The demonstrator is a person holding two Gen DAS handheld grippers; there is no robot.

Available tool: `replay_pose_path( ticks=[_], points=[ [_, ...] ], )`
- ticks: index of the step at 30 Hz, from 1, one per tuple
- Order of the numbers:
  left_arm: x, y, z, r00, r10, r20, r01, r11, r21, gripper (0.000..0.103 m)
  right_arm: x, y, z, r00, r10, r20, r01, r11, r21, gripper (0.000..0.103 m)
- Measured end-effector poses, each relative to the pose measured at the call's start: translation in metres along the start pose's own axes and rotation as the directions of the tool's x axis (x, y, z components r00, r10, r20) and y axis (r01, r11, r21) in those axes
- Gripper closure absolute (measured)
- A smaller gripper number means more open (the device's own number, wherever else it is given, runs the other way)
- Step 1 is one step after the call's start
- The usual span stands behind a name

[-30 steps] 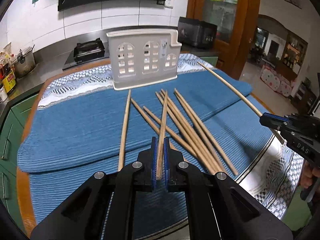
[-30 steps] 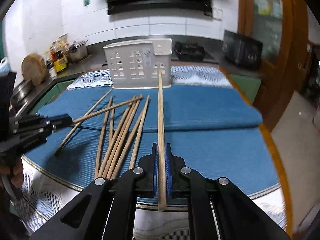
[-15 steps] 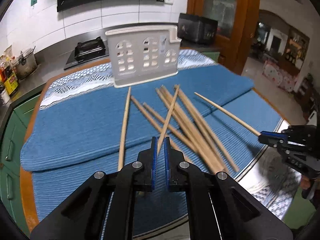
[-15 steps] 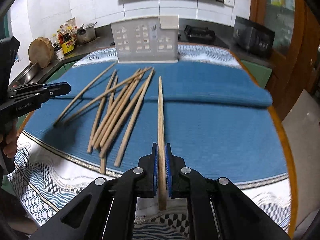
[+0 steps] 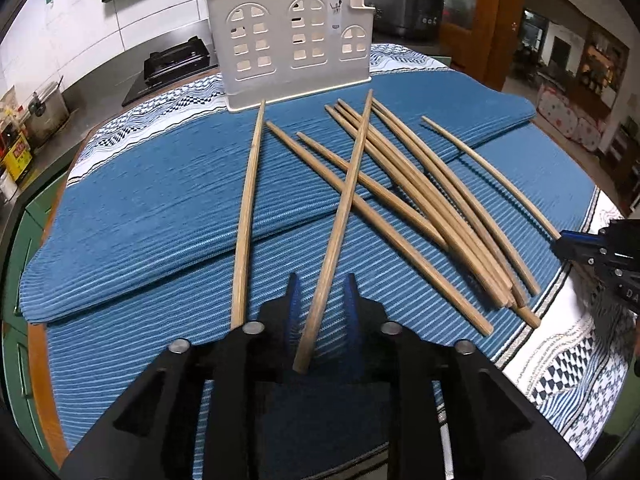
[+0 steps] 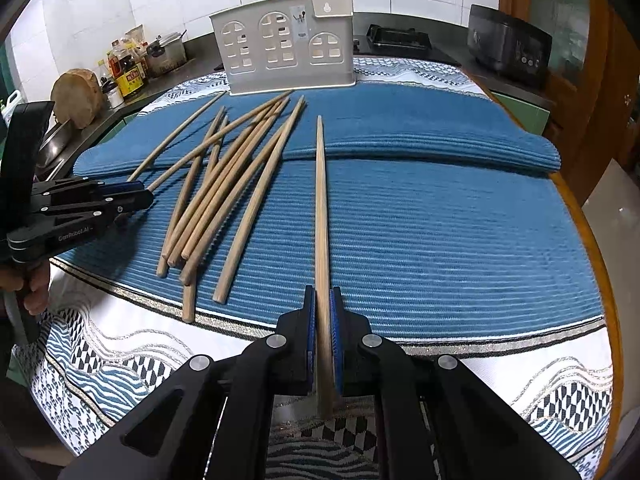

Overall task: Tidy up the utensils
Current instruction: 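Grasp another wooden chopstick with the right tool while the left tool holds its chopstick, then lift both held chopsticks up and carry them over the white holder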

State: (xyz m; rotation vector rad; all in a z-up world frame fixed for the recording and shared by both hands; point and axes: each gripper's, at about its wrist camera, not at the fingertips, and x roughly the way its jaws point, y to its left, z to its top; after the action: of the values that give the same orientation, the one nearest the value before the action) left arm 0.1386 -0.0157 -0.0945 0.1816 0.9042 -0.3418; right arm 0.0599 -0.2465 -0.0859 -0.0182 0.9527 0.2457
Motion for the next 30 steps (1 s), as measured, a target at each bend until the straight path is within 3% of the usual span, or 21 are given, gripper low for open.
replay_pose_path(
  ticks=[4,11,19,26,30],
  points=[
    [0.004,0.0,0.0,1.0,-0.019,0.0,0.019,1.0,0.002,0.08,0.0,0.0,-0.002,1.0,-0.003,0.003,0.003,1.0,0.002,0.096],
    [0.003,-0.004,0.001,1.0,0.012,-0.006,-0.012,1.0,-0.011,0.098,-0.003,0.003,-0.007,1.0,-0.016,0.009,0.016,1.0,0.003,0.095],
    [-0.007,-0.011,0.003,1.0,-0.005,0.003,0.005,1.0,-0.026,0.098,-0.012,0.0,-0.012,0.999,-0.004,0.032,0.003,1.0,0.018,0.096],
    [-0.035,-0.011,0.014,0.998,-0.055,0.038,0.057,0.997,-0.043,0.098,-0.055,0.003,0.008,0.988,-0.015,0.156,0.018,1.0,-0.013,0.096],
    [-0.041,-0.007,0.018,0.993,-0.115,0.02,0.116,0.991,-0.07,0.098,-0.078,0.004,0.026,0.973,-0.011,0.23,0.018,0.999,-0.03,0.096]
  ],
)
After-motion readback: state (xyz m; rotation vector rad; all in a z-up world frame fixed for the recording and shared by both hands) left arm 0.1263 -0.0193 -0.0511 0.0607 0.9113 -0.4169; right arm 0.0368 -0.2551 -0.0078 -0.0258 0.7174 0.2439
